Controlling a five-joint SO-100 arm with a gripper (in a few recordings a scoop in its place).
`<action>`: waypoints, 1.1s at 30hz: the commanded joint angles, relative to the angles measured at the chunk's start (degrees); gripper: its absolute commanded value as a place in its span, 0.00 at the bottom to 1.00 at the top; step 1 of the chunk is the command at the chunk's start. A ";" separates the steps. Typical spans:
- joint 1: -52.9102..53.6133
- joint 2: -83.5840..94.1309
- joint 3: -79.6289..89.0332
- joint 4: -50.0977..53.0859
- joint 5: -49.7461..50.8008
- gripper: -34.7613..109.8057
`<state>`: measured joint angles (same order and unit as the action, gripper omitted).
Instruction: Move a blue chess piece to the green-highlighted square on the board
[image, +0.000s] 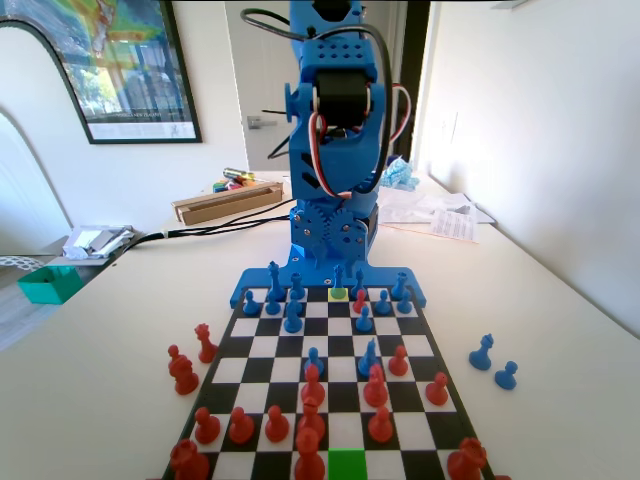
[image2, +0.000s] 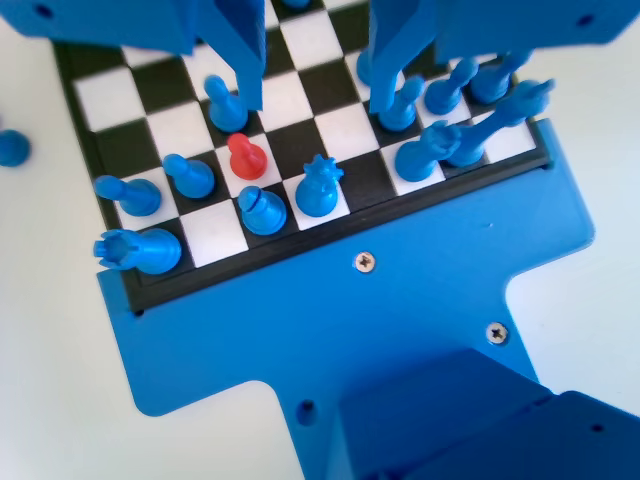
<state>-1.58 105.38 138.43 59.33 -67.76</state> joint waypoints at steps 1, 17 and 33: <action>-0.70 1.41 -0.44 0.70 1.14 0.33; 5.80 1.41 -8.26 9.67 21.27 0.33; 7.65 2.20 -3.34 7.47 26.46 0.33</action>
<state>5.71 104.59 134.38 66.71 -41.31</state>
